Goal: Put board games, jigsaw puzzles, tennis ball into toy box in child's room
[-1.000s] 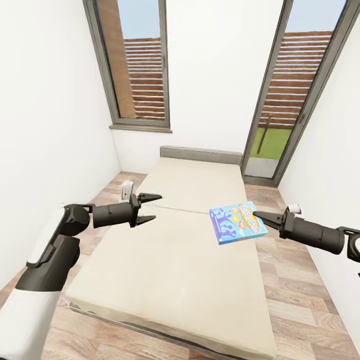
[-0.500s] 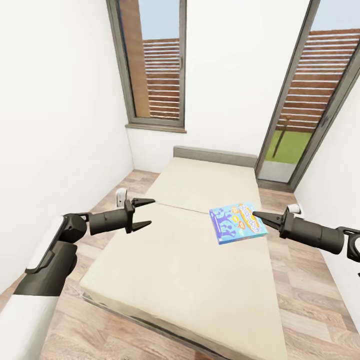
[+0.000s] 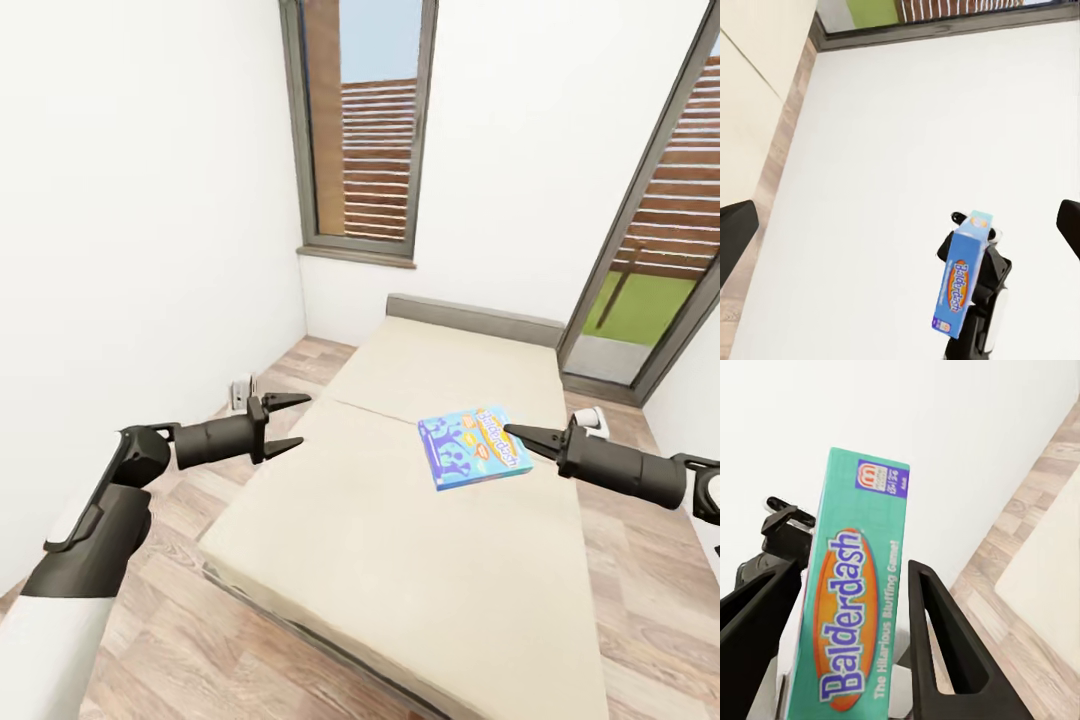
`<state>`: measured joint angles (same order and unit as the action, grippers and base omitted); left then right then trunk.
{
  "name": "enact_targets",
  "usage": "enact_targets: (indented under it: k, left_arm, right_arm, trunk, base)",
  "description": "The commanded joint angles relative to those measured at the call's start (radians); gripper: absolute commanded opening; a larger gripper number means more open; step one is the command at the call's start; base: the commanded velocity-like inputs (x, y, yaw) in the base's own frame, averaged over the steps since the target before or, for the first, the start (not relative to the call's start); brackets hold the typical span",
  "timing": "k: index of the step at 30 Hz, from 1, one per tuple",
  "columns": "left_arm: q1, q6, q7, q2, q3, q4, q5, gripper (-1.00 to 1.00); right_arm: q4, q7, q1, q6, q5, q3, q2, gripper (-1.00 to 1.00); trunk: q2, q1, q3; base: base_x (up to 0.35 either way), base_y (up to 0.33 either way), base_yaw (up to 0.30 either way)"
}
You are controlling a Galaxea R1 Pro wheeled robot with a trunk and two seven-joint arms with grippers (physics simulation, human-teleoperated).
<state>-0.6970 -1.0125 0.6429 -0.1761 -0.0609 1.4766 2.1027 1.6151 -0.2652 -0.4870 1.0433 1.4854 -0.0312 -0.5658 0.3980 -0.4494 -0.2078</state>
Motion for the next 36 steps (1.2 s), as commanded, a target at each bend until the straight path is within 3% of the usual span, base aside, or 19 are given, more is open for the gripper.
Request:
enact_targets:
  k: [1, 9, 21, 36]
  left_arm:
    - [-0.002, 0.001, 0.011, 0.000, -0.001, 0.008, 0.010, 1.00]
    - [-0.005, 0.005, 0.010, 0.002, 0.000, 0.070, 0.009, 1.00]
    - [-0.004, 0.002, 0.005, 0.000, 0.027, 0.083, 0.011, 1.00]
    - [0.002, 0.002, 0.010, -0.002, 0.034, 0.079, 0.009, 1.00]
  right_arm:
    - [0.000, -0.011, -0.001, 0.004, -0.004, 0.000, 0.000, -1.00]
    - [0.000, -0.011, -0.001, 0.004, -0.004, -0.002, 0.000, -1.00]
    - [0.000, -0.011, -0.001, 0.004, -0.004, -0.004, 0.000, -1.00]
    - [0.000, -0.008, -0.001, 0.004, -0.005, 0.000, 0.000, -1.00]
  trunk:
    - [0.002, -0.001, -0.001]
    - [0.002, -0.001, 0.010]
    - [0.002, -0.001, 0.027]
    - [0.002, -0.001, 0.049]
  base:
    - [0.000, 0.000, 0.201]
    - [0.000, 0.000, 0.173]
    - [0.000, 0.000, 0.157]
    - [0.044, 0.000, 0.158]
